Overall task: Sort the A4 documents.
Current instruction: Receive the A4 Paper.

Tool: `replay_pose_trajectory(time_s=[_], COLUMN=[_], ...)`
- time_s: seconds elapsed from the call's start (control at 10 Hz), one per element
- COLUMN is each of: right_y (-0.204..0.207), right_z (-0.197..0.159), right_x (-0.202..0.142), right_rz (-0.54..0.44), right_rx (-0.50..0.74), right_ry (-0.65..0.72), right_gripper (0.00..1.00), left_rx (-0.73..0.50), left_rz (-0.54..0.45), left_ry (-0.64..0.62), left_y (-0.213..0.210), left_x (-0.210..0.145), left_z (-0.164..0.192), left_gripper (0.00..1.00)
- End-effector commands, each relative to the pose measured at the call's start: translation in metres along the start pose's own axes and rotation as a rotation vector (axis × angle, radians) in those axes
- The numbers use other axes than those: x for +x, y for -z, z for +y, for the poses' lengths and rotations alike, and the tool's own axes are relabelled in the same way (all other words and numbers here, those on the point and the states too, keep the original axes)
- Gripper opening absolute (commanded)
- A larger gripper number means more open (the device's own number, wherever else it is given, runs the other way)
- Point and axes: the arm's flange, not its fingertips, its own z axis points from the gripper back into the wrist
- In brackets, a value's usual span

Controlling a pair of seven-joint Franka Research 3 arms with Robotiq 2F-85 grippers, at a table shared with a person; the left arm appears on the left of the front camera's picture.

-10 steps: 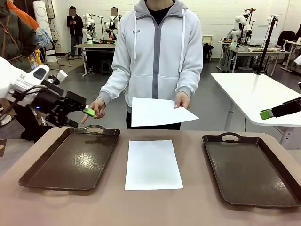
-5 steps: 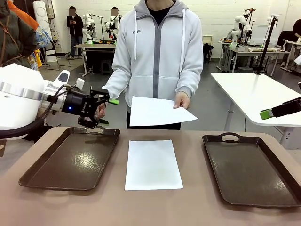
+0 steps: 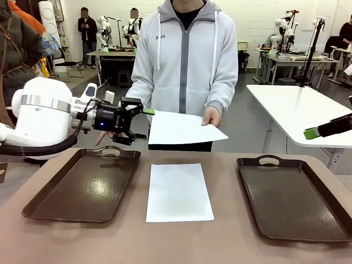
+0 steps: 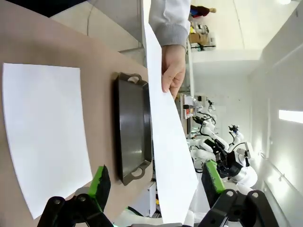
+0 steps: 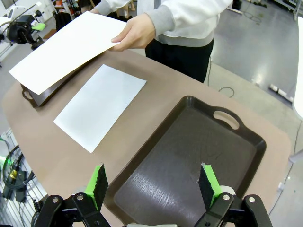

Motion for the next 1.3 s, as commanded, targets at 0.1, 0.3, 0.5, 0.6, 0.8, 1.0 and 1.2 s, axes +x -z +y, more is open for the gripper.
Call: replay_pose_trajectory(time_s=[0.1,0.3,0.5,0.6,0.8,1.0,1.2], right_y=[0.001,0.001,0.001,0.001,0.001,0.001,0.001], right_z=[-0.001,-0.001,-0.001,-0.001,-0.001,-0.001,-0.001], right_x=[0.0,0.0,0.0,0.0,0.0,0.0,0.0], right_rz=[-0.002,-0.002,-0.002,-0.002,-0.002,-0.002,-0.002], right_rx=[0.002,0.002,0.002,0.002,0.002,0.002,0.002], right_ry=[0.003,0.003,0.003,0.003,0.003,0.003,0.003], right_gripper=[1.0,1.0,1.0,1.0,1.0,1.0,1.0], left_rx=[-0.071,-0.098,-0.146,-0.179,-0.179,-0.188,-0.184], left_rz=[0.025,0.029,0.039,0.046,0.046,0.051,0.047], left_ry=[-0.01,-0.031,-0.066,-0.088,-0.056,-0.052,-0.049], left_y=[0.025,0.033,0.037,0.037,0.036,0.034,0.033], left_x=[0.011,0.013,0.013,0.013,0.013,0.013,0.012], left_z=[0.01,0.013,0.015,0.017,0.017,0.017,0.016], left_gripper=[1.0,1.0,1.0,1.0,0.82,0.63,0.44])
